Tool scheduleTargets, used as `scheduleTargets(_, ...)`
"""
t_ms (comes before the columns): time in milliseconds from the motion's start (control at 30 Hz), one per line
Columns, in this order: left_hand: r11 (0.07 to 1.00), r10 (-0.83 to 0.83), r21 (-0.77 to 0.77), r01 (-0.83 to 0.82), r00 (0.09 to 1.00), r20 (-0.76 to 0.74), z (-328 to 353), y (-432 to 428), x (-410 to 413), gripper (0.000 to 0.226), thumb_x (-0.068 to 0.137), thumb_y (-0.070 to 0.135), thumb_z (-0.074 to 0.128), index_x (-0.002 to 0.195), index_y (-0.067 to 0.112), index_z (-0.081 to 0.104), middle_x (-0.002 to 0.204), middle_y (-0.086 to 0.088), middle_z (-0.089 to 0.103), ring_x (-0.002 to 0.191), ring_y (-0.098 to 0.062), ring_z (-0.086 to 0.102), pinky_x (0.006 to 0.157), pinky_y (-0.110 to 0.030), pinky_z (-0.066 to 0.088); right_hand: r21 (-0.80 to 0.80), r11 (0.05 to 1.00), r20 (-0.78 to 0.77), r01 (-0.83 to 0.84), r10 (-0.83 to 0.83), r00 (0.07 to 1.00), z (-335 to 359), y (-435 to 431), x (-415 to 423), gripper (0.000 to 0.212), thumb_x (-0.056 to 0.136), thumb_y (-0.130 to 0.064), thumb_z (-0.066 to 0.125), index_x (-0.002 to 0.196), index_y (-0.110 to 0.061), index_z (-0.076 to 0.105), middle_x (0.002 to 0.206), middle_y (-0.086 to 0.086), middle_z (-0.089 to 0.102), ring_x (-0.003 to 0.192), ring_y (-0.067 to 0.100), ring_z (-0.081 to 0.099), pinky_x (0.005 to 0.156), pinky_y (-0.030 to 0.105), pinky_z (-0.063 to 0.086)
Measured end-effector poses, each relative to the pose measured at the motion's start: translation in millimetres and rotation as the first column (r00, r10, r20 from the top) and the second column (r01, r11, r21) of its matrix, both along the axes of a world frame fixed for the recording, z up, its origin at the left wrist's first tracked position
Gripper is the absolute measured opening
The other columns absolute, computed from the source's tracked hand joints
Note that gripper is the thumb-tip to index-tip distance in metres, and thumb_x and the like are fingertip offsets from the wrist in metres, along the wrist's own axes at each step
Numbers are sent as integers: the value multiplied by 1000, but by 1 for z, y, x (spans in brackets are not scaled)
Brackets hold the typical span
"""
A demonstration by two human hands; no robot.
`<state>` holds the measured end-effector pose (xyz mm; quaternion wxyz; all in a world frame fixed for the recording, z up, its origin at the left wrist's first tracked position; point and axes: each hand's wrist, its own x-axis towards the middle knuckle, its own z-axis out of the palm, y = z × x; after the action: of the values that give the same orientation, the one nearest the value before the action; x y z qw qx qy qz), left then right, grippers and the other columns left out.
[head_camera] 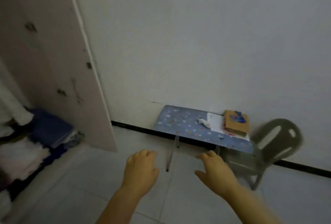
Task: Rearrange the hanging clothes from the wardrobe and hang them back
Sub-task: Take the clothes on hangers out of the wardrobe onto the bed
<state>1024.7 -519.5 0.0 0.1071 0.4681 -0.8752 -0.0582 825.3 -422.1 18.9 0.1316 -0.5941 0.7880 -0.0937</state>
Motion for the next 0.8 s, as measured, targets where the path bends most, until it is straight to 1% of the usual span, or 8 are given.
scheduleTargets(167,961,274,-12,-275,961,-41,10,-44,130,49,94,43,43,140,29,32,136,7,43,121,-12,41,101,-26,27,-21,958,-27,-285,285,958,13,-97,108,55,92,-41,53,141,-24,35,140,0,36,124,19,43,103,28,38)
scheduleTargets(267,917,397,-28,-399,917,-43,13,-69,189,50,94,42,42,141,27,31,135,6,43,119,-12,42,98,-25,28,-26,905,-55,-425,423,904,18,-151,163,54,92,-43,52,141,-26,34,137,0,38,121,18,44,100,27,40)
scheduleTargets(367,871,491,-11,-491,871,-27,14,-98,231,51,96,41,39,142,25,26,139,4,38,125,-14,37,103,-26,27,-52,839,-74,-541,537,840,21,-205,207,55,91,-44,54,140,-27,36,135,-1,41,119,16,46,98,27,41)
scheduleTargets(467,824,565,-54,-564,825,3,20,-137,261,52,96,43,39,143,24,26,142,4,37,127,-14,36,104,-27,26,-95,772,-93,-629,622,778,25,-265,242,55,90,-43,55,140,-27,37,137,-3,41,120,16,46,99,26,41)
scheduleTargets(633,736,671,-121,-666,741,-2,43,-208,294,48,95,40,40,140,26,30,135,6,42,122,-14,40,100,-25,29,-115,656,-105,-746,739,666,44,-364,286,53,93,-39,51,142,-27,34,136,-2,41,120,16,44,100,23,38)
scheduleTargets(700,705,700,-141,-695,714,-20,53,-238,305,47,95,41,40,139,27,32,135,6,43,121,-14,41,99,-25,30,-126,611,-118,-782,773,623,54,-403,301,49,94,-37,49,140,-27,36,134,-1,42,118,15,45,97,19,36)
scheduleTargets(767,673,729,-140,-726,683,-38,63,-267,317,50,94,44,41,140,28,31,137,6,42,124,-13,40,102,-25,29,-157,584,-121,-797,789,602,64,-442,317,43,95,-36,49,136,-24,41,133,-1,43,116,14,46,90,14,32)
scheduleTargets(800,662,738,-138,-736,673,-46,67,-280,324,51,94,46,42,140,28,31,139,6,41,126,-13,38,102,-24,28,-165,573,-115,-802,797,593,68,-460,326,41,95,-35,49,134,-23,44,132,0,44,116,13,46,90,13,30)
